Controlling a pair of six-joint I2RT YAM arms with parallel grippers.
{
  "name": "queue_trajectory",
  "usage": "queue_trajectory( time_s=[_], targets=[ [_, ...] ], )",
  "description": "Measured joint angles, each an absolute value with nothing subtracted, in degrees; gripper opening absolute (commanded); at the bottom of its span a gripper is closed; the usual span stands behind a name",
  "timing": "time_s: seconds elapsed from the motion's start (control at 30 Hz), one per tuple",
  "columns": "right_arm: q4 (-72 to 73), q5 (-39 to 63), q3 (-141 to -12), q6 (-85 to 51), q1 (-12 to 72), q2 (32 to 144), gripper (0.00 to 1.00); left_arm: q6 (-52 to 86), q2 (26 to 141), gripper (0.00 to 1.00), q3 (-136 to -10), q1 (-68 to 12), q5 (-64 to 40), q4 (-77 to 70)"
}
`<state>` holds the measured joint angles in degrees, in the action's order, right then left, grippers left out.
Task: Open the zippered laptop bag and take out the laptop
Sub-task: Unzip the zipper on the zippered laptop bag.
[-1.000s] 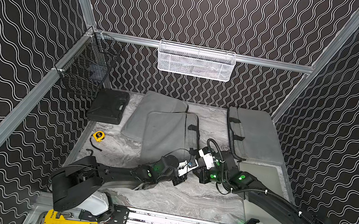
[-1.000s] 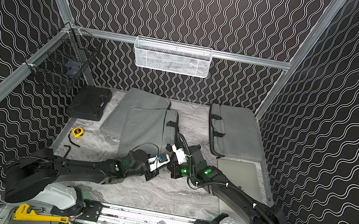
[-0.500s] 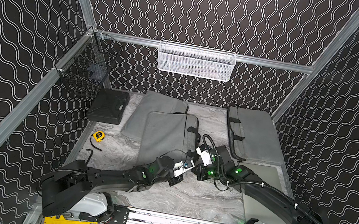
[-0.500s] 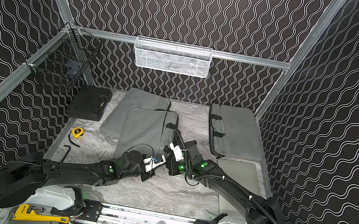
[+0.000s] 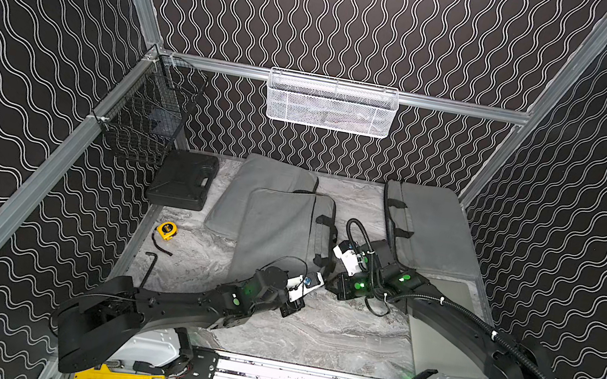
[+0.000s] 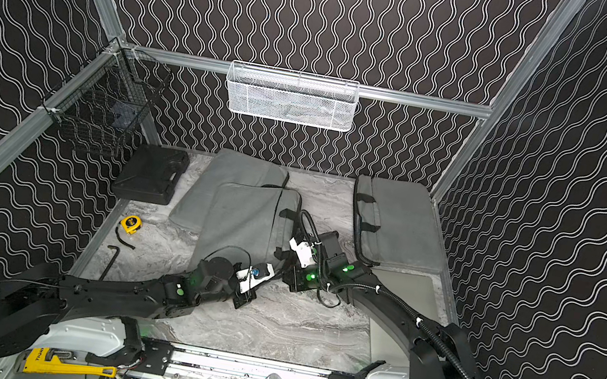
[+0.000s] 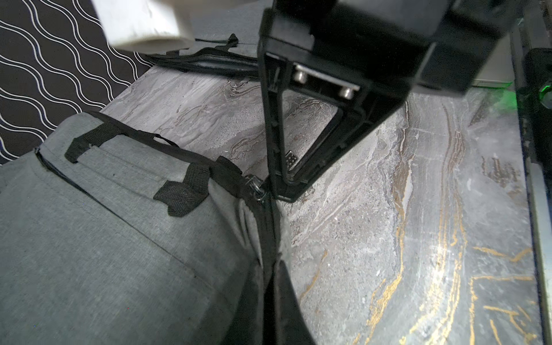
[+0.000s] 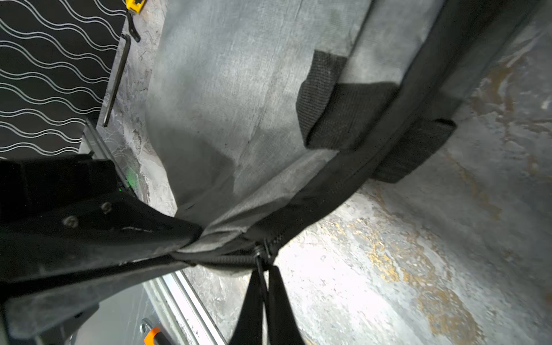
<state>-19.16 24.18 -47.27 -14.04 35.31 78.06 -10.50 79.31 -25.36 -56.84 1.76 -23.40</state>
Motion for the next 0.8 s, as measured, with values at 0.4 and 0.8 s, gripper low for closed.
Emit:
queue_trajectory(
  time_s=[0.4,0.8],
  targets=[
    [-21.5,25.9,-50.9,-11.6,35.0,81.6,0.0,-10.4,77.9,0.0,-24.3,-56.7,1.9,-22.8],
    [-23.9,29.5,-52.9,-9.4,32.3,82.7,0.0,-10.4,76.8,0.0,-23.5,-56.7,2.2,-24.4]
  ],
)
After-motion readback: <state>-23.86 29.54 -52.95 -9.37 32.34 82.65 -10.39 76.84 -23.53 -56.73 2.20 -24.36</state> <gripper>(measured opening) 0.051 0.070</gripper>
